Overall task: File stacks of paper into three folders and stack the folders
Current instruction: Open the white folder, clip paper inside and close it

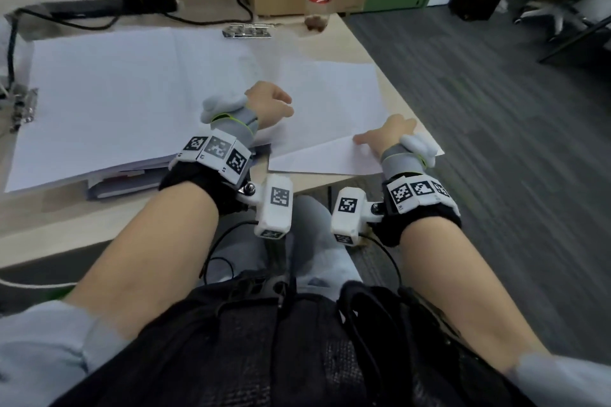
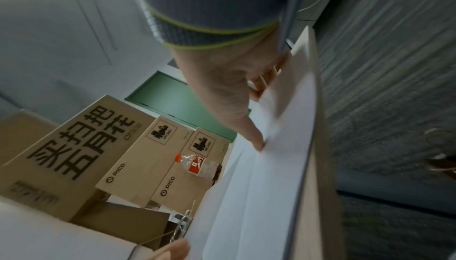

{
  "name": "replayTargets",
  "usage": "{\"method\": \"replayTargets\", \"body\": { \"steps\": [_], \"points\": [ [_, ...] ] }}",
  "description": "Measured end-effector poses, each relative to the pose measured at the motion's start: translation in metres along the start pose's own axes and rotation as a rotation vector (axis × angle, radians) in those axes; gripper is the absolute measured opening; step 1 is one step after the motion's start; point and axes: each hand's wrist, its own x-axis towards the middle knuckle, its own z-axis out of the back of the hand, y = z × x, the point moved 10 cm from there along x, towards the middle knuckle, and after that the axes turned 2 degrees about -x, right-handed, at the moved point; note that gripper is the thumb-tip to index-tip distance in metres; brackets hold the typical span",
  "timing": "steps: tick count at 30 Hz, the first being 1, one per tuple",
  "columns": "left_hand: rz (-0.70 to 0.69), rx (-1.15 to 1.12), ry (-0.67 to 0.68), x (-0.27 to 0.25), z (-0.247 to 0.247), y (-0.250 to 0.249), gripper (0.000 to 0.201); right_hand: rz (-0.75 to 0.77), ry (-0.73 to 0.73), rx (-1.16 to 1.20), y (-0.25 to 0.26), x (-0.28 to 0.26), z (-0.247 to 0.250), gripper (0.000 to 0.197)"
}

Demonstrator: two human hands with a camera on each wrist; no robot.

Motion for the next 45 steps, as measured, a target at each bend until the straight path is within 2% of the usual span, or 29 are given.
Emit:
{"method": "replayTargets", "body": {
  "steps": [3, 5, 9, 14, 16, 18, 23, 26, 28, 30, 33, 35, 36, 40, 42, 45],
  "points": [
    [0.037, -0.073, -0.046, 0.002, 0.006, 0.013, 0.03, 0.003, 0.012, 0.226, -0.005, 0.002, 0.0, 0.06],
    [0.037, -0.141, -0.066, 0.004, 0.011, 0.018, 0.027, 0.014, 0.003, 0.272, -0.003, 0.001, 0.002, 0.054],
    [0.035, -0.171, -0.06, 0.008, 0.017, 0.023, 0.026, 0.091, -0.117, 0.311, 0.008, 0.002, 0.015, 0.009],
    [0.039, -0.224, -0.032, 0.013, 0.017, 0.027, 0.024, 0.161, -0.403, 0.389, 0.021, -0.01, 0.059, 0.015],
    [0.034, -0.255, -0.022, 0.015, 0.016, 0.027, 0.023, 0.219, -0.482, 0.395, 0.029, -0.018, 0.074, 0.009],
    [0.029, -0.284, -0.017, 0.018, 0.017, 0.027, 0.021, 0.271, -0.551, 0.399, 0.04, -0.026, 0.089, 0.012],
    [0.063, -0.337, 0.031, 0.026, 0.019, 0.029, 0.018, 0.38, -0.646, 0.388, 0.076, -0.046, 0.118, 0.017],
    [0.074, -0.346, 0.01, 0.029, 0.028, 0.023, 0.04, 0.446, -0.663, 0.423, 0.098, -0.055, 0.126, 0.017],
    [0.056, -0.39, -0.054, 0.033, 0.046, 0.016, 0.054, 0.478, -0.643, 0.482, 0.108, -0.057, 0.129, 0.012],
    [0.035, -0.438, -0.133, 0.04, 0.068, 0.012, 0.058, 0.511, -0.603, 0.563, 0.115, -0.056, 0.131, 0.006],
    [-0.02, -0.414, -0.185, 0.046, 0.09, 0.003, 0.05, 0.609, -0.535, 0.726, 0.127, -0.051, 0.128, 0.02],
    [-0.053, -0.481, -0.204, 0.047, 0.101, 0.001, 0.053, 0.679, -0.45, 0.856, 0.138, -0.047, 0.119, 0.033],
    [-0.093, -0.533, -0.233, 0.047, 0.109, 0.0, 0.049, 0.7, -0.401, 0.922, 0.143, -0.045, 0.113, 0.035],
    [-0.238, -0.723, -0.393, 0.034, 0.147, 0.001, 0.013, 0.714, -0.164, 1.14, 0.151, -0.032, 0.084, 0.025],
    [-0.27, -0.728, -0.379, 0.029, 0.153, 0.001, 0.02, 0.688, -0.029, 1.163, 0.156, -0.024, 0.064, 0.022],
    [-0.265, -0.705, -0.276, 0.025, 0.138, 0.0, 0.022, 0.562, 0.12, 1.212, 0.153, -0.014, 0.033, 0.02]
  ]
}}
